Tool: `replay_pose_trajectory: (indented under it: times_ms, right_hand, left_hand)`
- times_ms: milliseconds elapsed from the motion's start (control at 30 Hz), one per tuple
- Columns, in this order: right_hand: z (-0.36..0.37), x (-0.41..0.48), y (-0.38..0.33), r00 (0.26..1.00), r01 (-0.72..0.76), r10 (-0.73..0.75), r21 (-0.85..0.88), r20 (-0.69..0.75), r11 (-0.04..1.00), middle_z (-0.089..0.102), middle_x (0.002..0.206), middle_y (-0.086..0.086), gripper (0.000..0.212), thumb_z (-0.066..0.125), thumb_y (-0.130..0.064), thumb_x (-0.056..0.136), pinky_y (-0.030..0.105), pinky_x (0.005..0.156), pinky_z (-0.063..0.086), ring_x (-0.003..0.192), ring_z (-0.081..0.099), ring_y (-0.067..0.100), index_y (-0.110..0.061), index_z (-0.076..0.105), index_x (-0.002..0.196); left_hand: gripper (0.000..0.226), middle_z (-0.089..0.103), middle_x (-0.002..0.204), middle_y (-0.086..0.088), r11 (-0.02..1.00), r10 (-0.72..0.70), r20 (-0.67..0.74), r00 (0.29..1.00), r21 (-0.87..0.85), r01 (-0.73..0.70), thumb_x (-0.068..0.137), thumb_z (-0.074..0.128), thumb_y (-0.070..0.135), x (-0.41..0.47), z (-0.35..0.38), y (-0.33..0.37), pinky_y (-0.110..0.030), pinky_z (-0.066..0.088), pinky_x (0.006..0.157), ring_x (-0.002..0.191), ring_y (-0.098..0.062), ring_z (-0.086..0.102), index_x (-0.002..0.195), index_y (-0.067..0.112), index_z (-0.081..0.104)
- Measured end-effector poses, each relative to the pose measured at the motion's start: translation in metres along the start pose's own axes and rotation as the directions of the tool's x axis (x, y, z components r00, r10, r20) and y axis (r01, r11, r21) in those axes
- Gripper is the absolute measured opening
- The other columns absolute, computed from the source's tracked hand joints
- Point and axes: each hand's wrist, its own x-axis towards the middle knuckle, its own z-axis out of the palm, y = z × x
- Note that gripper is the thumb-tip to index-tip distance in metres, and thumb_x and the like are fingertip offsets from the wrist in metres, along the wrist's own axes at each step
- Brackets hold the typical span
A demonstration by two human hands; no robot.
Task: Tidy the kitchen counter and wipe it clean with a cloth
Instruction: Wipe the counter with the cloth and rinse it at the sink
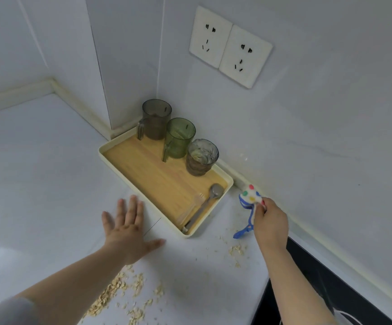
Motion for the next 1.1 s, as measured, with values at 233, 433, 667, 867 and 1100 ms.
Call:
replay_pose_trajectory:
  times_ms: [233,433,667,867,1100]
  right_hand:
    - [0.028,0.034,-0.008,0.998,-0.029,0.032,-0.055,0.062,0.998,0.057,0.074,-0.004,0.027,0.037,-0.014,0.1,0.024,0.052,0.034,0.055,0.047,0.013,-0.01,0.058,0.115]
    - [0.066,0.018,0.004,0.984,0.139,-0.134,-0.041,0.12,0.989,0.062,0.124,0.011,0.033,0.049,-0.014,0.096,0.034,0.097,0.048,0.11,0.06,0.026,-0.01,0.059,0.127]
    - [0.07,-0.038,0.005,0.954,0.253,-0.249,-0.003,0.169,0.967,0.054,0.137,0.007,0.039,0.053,-0.016,0.096,0.035,0.111,0.036,0.131,0.044,0.022,-0.007,0.053,0.133]
    - [0.063,-0.079,0.007,0.91,0.322,-0.318,0.027,0.267,0.946,0.051,0.139,-0.004,0.038,0.05,-0.018,0.096,0.025,0.111,0.029,0.133,0.039,0.013,-0.016,0.054,0.134]
    - [0.027,-0.095,0.017,0.943,0.237,-0.251,0.086,0.217,0.968,0.06,0.105,-0.018,0.027,0.052,-0.016,0.094,0.022,0.085,0.047,0.097,0.058,0.006,-0.023,0.064,0.116]
  left_hand:
    - [0.114,-0.054,0.138,-0.002,1.0,-0.021,0.064,0.998,0.02,0.02,0.071,0.018,0.09,0.007,0.002,0.0,-0.061,-0.019,0.11,0.128,-0.031,-0.047,0.139,0.018,-0.039]
    - [0.115,-0.054,0.138,-0.002,0.999,-0.039,0.095,0.995,0.03,0.037,0.07,0.019,0.091,0.006,-0.001,0.003,-0.06,-0.018,0.11,0.129,-0.031,-0.046,0.138,0.018,-0.039]
    - [0.116,-0.056,0.135,-0.002,0.998,-0.042,0.104,0.994,0.039,0.038,0.069,0.017,0.092,0.005,-0.003,0.003,-0.061,-0.017,0.11,0.129,-0.032,-0.046,0.138,0.018,-0.039]
    - [0.116,-0.055,0.135,-0.003,0.999,-0.039,0.114,0.993,0.034,0.036,0.069,0.018,0.092,0.003,-0.006,0.004,-0.061,-0.018,0.11,0.129,-0.032,-0.045,0.138,0.018,-0.039]
    - [0.117,-0.055,0.136,-0.003,0.998,-0.046,0.129,0.991,0.042,0.041,0.069,0.017,0.092,0.004,-0.007,0.004,-0.061,-0.018,0.11,0.129,-0.032,-0.046,0.138,0.018,-0.04]
